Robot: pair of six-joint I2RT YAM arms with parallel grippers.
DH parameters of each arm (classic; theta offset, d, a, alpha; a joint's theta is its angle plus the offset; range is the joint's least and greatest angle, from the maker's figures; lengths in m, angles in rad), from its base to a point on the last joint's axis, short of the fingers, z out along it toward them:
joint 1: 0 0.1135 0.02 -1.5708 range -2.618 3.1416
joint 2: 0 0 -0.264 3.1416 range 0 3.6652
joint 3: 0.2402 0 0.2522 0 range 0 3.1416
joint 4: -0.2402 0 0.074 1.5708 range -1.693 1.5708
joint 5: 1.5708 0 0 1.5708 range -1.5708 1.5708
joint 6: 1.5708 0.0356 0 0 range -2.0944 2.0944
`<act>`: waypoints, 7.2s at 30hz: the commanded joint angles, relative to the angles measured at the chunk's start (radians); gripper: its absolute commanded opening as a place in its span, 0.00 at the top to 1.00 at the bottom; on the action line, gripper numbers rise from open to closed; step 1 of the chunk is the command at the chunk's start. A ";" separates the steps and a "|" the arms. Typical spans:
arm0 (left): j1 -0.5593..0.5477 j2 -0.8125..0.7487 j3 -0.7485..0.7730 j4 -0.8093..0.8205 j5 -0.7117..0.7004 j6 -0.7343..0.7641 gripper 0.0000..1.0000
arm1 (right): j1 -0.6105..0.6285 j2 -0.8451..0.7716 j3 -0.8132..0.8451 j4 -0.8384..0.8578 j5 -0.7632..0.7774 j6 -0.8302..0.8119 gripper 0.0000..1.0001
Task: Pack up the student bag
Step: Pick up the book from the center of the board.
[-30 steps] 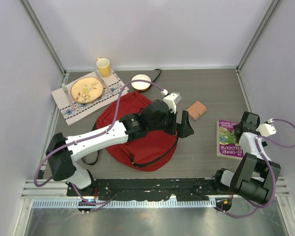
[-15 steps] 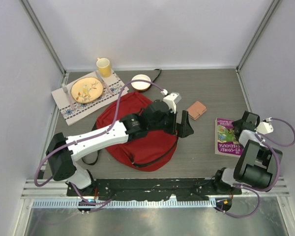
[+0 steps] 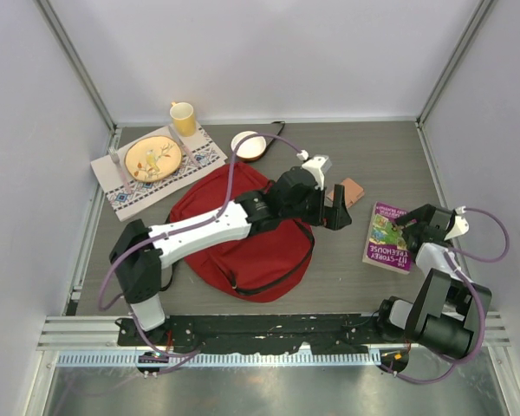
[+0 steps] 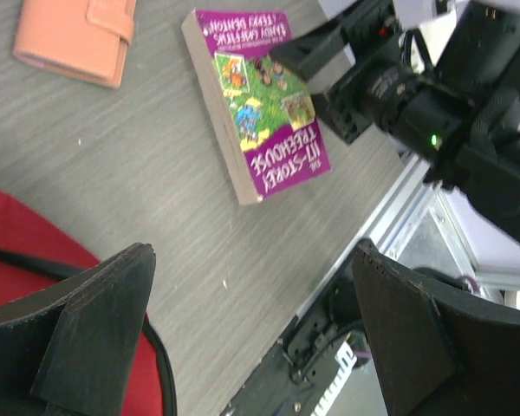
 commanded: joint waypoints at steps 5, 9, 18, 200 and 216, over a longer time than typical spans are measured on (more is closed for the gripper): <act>0.026 0.256 0.254 0.046 0.085 -0.004 0.00 | 0.019 -0.019 -0.051 -0.136 -0.193 -0.017 0.09; 0.026 0.382 0.338 0.049 0.142 -0.035 0.00 | 0.019 -0.058 -0.048 -0.148 -0.255 -0.020 0.09; 0.026 0.603 0.448 0.042 0.280 -0.089 0.05 | 0.019 -0.113 0.001 -0.188 -0.299 -0.035 0.09; 0.091 -0.241 -0.525 0.009 0.058 -0.213 0.24 | 0.534 -0.296 -0.169 -0.073 -0.682 0.087 0.08; 0.086 -0.126 -0.523 0.278 0.168 -0.323 0.18 | 0.534 -0.236 -0.180 -0.107 -0.671 0.046 0.14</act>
